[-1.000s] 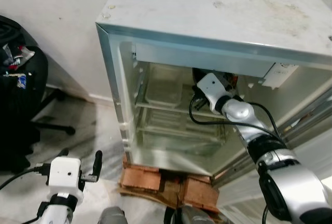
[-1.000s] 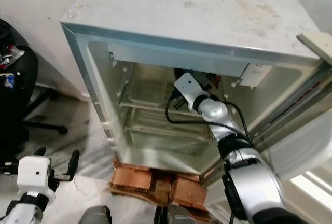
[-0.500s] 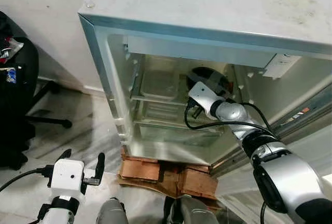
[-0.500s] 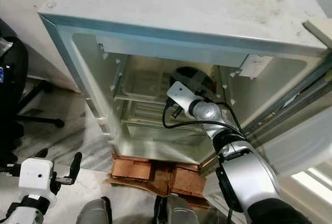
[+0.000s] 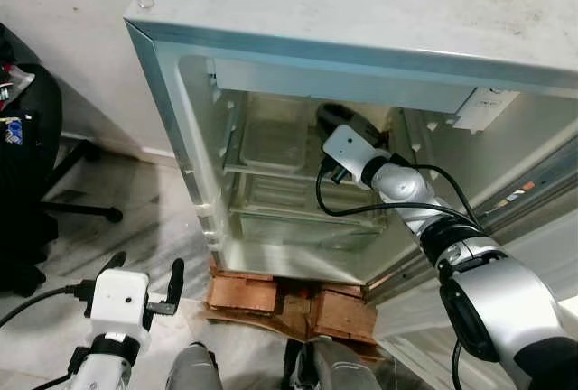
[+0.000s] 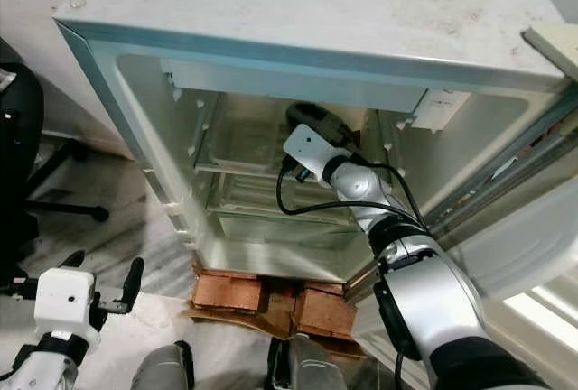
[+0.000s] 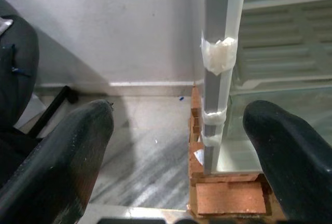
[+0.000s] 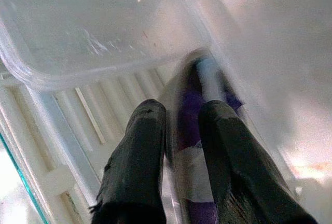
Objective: Restocking fridge
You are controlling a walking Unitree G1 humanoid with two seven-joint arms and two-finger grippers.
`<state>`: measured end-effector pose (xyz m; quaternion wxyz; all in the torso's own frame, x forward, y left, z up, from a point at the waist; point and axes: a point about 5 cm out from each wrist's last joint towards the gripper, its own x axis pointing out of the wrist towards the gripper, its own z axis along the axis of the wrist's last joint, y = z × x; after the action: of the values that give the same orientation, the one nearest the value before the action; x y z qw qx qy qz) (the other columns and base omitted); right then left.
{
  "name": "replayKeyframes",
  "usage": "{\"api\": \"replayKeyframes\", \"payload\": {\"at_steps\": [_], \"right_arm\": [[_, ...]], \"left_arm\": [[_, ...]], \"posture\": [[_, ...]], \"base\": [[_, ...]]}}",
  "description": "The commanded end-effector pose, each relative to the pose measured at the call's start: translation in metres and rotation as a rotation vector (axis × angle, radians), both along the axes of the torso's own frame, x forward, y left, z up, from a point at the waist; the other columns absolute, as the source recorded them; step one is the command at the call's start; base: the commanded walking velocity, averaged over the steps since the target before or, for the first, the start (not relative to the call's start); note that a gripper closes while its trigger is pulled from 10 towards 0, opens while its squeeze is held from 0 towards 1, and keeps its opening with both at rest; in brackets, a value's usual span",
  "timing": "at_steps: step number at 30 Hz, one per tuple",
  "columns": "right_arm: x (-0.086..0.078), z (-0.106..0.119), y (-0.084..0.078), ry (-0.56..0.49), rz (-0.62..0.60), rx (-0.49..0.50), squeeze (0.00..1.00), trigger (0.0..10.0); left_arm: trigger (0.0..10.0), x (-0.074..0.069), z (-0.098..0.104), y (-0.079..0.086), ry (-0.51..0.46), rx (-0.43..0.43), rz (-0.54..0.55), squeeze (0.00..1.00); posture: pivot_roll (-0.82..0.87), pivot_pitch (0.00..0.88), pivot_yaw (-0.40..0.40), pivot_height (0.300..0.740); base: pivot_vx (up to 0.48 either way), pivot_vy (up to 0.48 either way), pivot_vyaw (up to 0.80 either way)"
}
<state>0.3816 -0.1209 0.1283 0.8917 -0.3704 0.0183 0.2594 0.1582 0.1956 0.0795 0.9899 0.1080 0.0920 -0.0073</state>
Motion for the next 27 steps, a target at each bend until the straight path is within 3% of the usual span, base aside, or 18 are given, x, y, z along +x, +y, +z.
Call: {"api": "replayKeyframes", "payload": {"at_steps": [1,12,20,26,27], "right_arm": [[-0.001,0.0,-0.003,-0.013,0.011,-0.025,1.0,10.0],[-0.011,-0.015,-0.02,0.015,0.017,-0.009,1.0,10.0],[-0.021,-0.023,-0.023,0.049,0.111,-0.019,1.0,10.0],[-0.023,-0.016,-0.023,0.008,0.104,0.127,1.0,10.0],[-0.026,-0.013,-0.024,-0.018,0.086,0.229,1.0,10.0]], "left_arm": [[10.0,-0.002,-0.007,-0.001,0.038,-0.003,0.006,0.0],[10.0,0.009,-0.011,0.0,0.033,-0.004,0.001,0.0],[10.0,0.019,-0.015,0.0,0.028,-0.002,-0.022,0.0],[10.0,0.029,-0.013,0.002,0.001,0.021,-0.036,0.0],[10.0,0.033,-0.012,0.002,-0.018,0.03,-0.029,0.0]], "posture": [[0.18,0.198,-0.112,0.74],[0.17,0.161,-0.101,0.74],[0.15,0.116,-0.086,0.74],[0.14,0.098,-0.086,0.74],[0.13,0.076,-0.087,0.74]], "base": [[0.0,0.0,0.0],[0.0,0.0,0.0],[0.0,0.0,0.0],[0.0,0.0,0.0],[0.0,0.0,0.0]]}}
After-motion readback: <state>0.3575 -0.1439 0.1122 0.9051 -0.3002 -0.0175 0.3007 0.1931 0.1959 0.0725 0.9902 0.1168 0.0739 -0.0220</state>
